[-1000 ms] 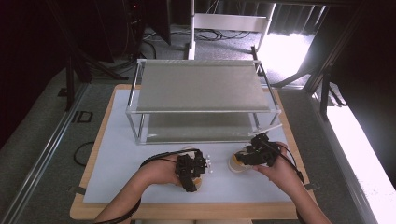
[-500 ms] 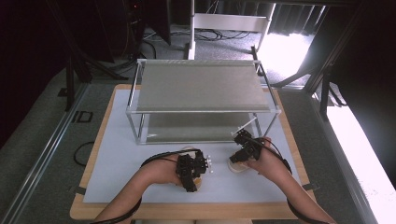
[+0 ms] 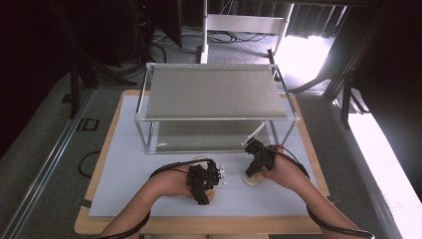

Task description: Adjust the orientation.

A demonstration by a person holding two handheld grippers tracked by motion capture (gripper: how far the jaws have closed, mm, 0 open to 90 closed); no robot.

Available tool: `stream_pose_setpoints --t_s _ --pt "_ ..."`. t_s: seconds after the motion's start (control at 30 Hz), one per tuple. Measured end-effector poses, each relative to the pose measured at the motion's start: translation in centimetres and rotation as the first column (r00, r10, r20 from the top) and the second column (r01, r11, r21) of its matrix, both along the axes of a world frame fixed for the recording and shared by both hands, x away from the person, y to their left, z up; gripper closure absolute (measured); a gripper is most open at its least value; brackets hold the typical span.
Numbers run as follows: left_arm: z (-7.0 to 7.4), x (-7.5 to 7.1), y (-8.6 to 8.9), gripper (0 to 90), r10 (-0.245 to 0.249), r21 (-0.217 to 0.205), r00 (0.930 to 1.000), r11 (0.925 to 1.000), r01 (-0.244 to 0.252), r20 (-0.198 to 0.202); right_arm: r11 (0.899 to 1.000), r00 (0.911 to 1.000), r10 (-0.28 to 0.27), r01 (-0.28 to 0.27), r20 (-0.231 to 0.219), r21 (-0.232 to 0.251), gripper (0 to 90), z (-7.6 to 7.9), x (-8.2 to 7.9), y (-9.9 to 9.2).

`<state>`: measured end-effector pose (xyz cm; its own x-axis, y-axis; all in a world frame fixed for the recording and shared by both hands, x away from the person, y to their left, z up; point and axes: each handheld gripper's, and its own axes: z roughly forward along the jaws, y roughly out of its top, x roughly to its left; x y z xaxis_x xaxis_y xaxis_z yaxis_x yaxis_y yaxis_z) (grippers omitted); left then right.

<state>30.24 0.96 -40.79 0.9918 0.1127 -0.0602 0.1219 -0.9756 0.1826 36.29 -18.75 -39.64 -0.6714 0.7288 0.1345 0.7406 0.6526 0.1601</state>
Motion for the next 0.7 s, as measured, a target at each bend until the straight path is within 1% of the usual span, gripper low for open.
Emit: stream_pose_setpoints --t_s 0.03,0.07,0.1,0.13,0.17,0.2,0.23,0.27,0.3,0.33,0.37,0.4,0.43,0.47,0.5,0.53,0.57,0.6,0.63,0.7 --pt "0.0 0.0 0.1 49.5 0.003 -0.003 1.0 1.0 -0.003 0.0 1.0 0.9996 0.025 -0.025 0.009 -0.008 75.5 0.1 -0.3 0.0" --pt "0.0 0.0 0.1 49.5 -0.001 0.0 1.0 1.0 0.001 0.001 0.998 0.9978 0.062 -0.062 0.023 -0.011 75.5 0.2 -0.7 0.0" --pt "0.0 0.0 0.2 49.5 0.006 -0.003 1.0 1.0 -0.006 0.001 0.994 0.9932 0.111 -0.11 0.035 -0.017 75.5 0.3 -1.1 0.1" --pt "0.0 0.0 0.2 49.5 0.006 -0.003 1.0 1.0 -0.006 0.001 0.994 0.9932 0.111 -0.11 0.035 -0.017 75.5 0.3 -1.1 0.1" --pt "0.1 0.1 0.3 49.5 0.004 0.004 1.0 1.0 -0.004 -0.001 0.988 0.9873 0.153 -0.152 0.044 -0.024 75.4 0.2 -1.6 0.1" --pt "0.1 0.0 0.3 49.5 0.005 0.003 1.0 1.0 -0.005 -0.001 0.967 0.9654 0.251 -0.247 0.069 -0.063 75.2 0.2 -2.3 0.2" --pt "0.1 0.0 0.3 49.5 0.011 -0.003 0.9999 0.9999 -0.011 -0.004 0.95 0.9482 0.307 -0.3 0.081 -0.086 75.3 0.2 -2.8 0.2" --pt "0.2 0.0 0.3 49.5 0.008 -0.003 1.0 1.0 -0.008 -0.004 0.933 0.9313 0.353 -0.344 0.089 -0.1 75.2 0.2 -3.2 0.3" --pt "0.2 0.0 0.3 49.5 0.007 -0.003 1.0 1.0 -0.007 -0.003 0.906 0.9042 0.417 -0.405 0.093 -0.123 75.2 0.3 -3.6 0.4" --pt "0.2 0.0 0.3 49.5 0.012 -0.006 0.9999 0.9999 -0.012 -0.004 0.886 0.8848 0.457 -0.444 0.092 -0.132 75.2 0.3 -3.9 0.4" --pt "0.2 0.0 0.3 49.5 0.011 -0.006 0.9999 0.9999 -0.011 -0.002 0.858 0.8561 0.508 -0.495 0.093 -0.137 75.0 0.4 -4.1 0.4" --pt "0.2 0.0 0.2 49.5 0.013 -0.006 0.9999 0.9999 -0.013 -0.003 0.819 0.8156 0.57 -0.556 0.099 -0.139 74.9 0.5 -4.4 0.5" --pt "0.2 0.0 0.2 49.5 0.019 -0.013 0.9998 0.9997 -0.019 -0.006 0.786 0.7843 0.615 -0.602 0.08 -0.139 74.9 0.5 -4.6 0.6" --pt "0.2 0.0 0.2 49.5 0.011 -0.011 0.9999 0.9999 -0.011 -0.004 0.755 0.7529 0.654 -0.64 0.078 -0.142 74.4 0.5 -4.9 0.6" --pt "0.2 0.0 0.1 49.5 0.013 -0.011 0.9999 0.9999 -0.013 -0.007 0.722 0.7198 0.69 -0.676 0.075 -0.149 74.3 0.5 -5.1 0.8" --pt "0.2 -0.1 0.1 49.5 0.015 -0.015 0.9998 0.9998 -0.016 -0.009 0.688 0.688 0.723 -0.708 0.063 -0.159 74.3 0.6 -5.4 0.9" --pt "0.1 -0.1 0.1 49.5 0.013 -0.017 0.9999 0.9998 -0.014 -0.011 0.659 0.6604 0.749 -0.733 0.055 -0.172 74.2 0.5 -5.6 1.0" --pt "0.1 -0.1 0.1 49.5 0.015 -0.017 0.9998 0.9997 -0.015 -0.013 0.648 0.6513 0.757 -0.739 0.049 -0.184 74.1 0.6 -5.8 1.1" --pt "0.1 0.0 0.1 49.5 0.016 -0.015 0.9997 0.9998 -0.016 -0.016 0.633 0.6376 0.769 -0.749 0.047 -0.194 74.0 0.6 -5.9 1.2" --pt "0.1 0.1 0.0 49.5 0.021 -0.018 0.9997 0.9996 -0.021 -0.016 0.609 0.6154 0.787 -0.766 0.038 -0.204 74.3 0.3 -5.9 1.3"
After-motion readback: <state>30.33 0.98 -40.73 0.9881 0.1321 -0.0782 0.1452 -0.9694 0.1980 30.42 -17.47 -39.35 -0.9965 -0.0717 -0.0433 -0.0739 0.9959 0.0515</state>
